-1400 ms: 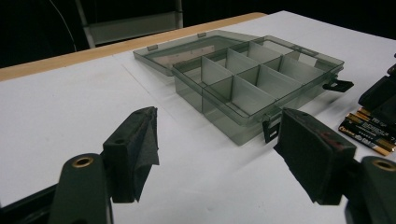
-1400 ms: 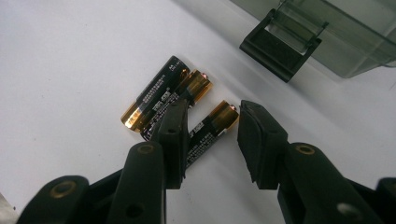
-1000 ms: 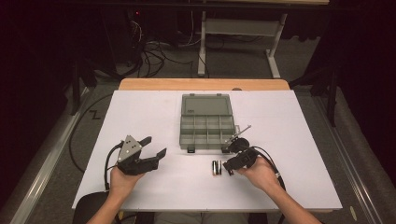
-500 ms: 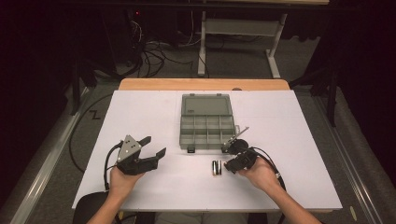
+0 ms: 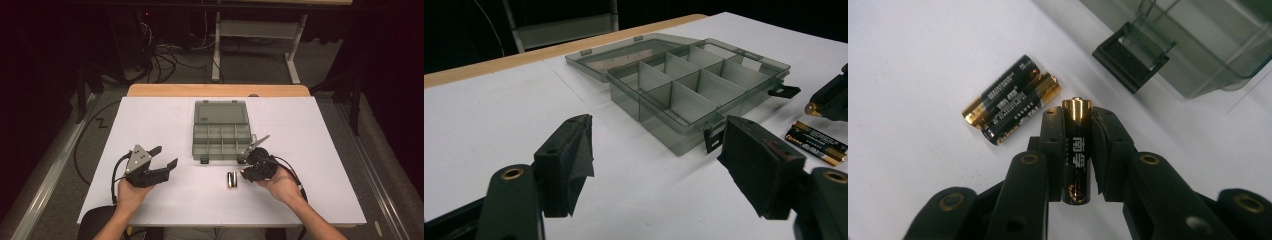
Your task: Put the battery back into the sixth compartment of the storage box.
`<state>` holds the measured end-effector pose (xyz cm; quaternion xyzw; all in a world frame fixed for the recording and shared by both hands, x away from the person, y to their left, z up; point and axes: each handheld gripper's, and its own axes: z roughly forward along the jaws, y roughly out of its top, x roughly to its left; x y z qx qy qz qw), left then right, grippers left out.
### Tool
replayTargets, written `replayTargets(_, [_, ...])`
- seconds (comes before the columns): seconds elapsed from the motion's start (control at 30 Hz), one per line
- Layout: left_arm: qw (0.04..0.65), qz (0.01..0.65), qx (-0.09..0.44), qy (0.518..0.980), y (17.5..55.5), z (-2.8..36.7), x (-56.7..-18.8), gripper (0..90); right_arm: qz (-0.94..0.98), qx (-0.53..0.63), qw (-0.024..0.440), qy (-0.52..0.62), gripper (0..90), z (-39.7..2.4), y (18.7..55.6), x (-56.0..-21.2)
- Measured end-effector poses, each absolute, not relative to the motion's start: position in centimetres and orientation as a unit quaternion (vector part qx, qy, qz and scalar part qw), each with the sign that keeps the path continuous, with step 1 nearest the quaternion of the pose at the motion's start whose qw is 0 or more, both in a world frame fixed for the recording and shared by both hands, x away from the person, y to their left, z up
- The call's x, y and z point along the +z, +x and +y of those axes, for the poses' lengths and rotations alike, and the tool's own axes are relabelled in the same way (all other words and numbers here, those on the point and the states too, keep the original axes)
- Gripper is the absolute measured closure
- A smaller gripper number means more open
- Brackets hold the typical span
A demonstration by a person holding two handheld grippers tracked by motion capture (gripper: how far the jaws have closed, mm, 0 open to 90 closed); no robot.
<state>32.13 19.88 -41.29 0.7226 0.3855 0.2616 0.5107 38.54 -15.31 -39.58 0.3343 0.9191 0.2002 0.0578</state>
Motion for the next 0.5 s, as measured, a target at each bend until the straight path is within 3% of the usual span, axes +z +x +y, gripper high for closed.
replayTargets(0.5, [0.513, 0.386, 0.263, 0.72, 32.0, 20.0, -41.2, 29.7, 0.908, 0.231, 0.054, 0.345, 79.0, -15.4, 39.5, -37.3])
